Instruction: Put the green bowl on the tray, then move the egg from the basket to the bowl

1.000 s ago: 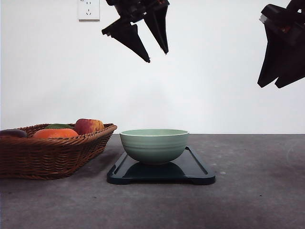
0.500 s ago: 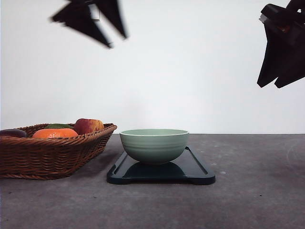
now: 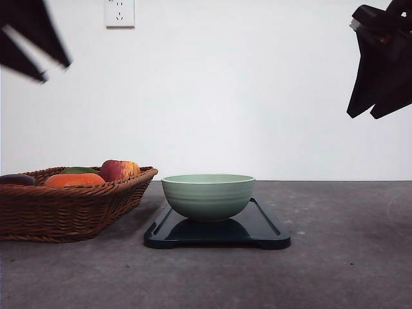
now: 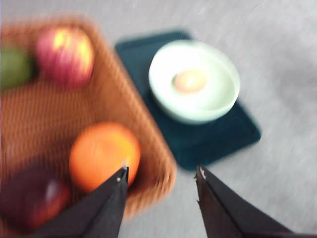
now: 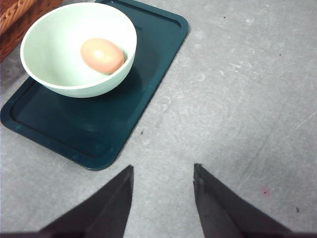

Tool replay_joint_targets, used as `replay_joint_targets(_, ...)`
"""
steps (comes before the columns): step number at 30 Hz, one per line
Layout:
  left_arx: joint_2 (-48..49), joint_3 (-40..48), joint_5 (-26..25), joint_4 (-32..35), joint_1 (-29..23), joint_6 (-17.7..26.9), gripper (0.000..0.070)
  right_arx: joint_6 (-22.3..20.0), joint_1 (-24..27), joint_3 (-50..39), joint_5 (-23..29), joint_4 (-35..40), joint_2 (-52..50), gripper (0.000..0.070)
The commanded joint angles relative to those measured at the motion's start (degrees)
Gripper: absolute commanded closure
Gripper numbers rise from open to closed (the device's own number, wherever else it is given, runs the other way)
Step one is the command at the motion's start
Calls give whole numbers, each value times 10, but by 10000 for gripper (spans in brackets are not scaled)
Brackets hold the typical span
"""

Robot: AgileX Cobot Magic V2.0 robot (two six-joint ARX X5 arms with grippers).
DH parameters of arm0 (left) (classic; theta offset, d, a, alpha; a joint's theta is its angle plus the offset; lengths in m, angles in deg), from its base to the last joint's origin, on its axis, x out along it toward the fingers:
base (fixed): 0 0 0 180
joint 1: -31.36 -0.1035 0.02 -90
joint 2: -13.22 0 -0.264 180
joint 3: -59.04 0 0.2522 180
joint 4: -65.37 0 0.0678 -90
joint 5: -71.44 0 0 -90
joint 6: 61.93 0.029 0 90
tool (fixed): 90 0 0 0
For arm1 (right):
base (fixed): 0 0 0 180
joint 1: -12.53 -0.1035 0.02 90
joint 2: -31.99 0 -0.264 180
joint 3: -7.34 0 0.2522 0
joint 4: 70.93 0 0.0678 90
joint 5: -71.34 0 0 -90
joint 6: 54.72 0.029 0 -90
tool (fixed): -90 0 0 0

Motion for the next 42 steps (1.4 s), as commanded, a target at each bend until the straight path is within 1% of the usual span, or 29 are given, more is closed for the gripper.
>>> replay_joint_targets(1, 24, 18, 1, 4, -1, -29, 434, -3, -4, 2, 0, 5, 5, 463)
replay_joint_targets(5, 69, 54, 3, 4, -2, -58, 433, -3, -4, 2, -2, 5, 5, 463)
replay_joint_targets(12, 92, 56, 3, -1, -2, -72, 435, -3, -3, 2, -1, -12, 5, 463)
replay_joint_targets(13, 93, 56, 3, 0, -2, -72, 461, -3, -3, 2, -1, -12, 5, 500)
replay_joint_targets(14, 94, 56, 3, 0, -2, -72, 515, -2, -3, 2, -1, -12, 5, 560)
replay_joint_targets(15, 94, 56, 3, 2, -2, -72, 659, -3, -3, 2, -1, -10, 5, 669)
replay_joint_targets(16, 94, 56, 3, 3, -2, -72, 698, -3, -3, 2, -2, -7, 5, 694)
replay_joint_targets(21, 94, 56, 3, -2, -2, -72, 692, -2, -4, 2, -14, -2, 5, 687)
replay_joint_targets(36, 97, 56, 4, 3, -3, -70, 691, -3, -3, 2, -15, 7, 5, 687)
replay_joint_targets(38, 105, 57, 3, 1, -8, -46, 691, -3, -3, 2, -15, 7, 5, 687)
replay_joint_targets(39, 113, 61, 3, 6, -15, -21, 690, -3, -3, 2, -15, 7, 5, 687)
replay_joint_targets(42, 145, 89, 3, 28, -44, 7, 687, -3, -3, 2, -15, 7, 5, 687)
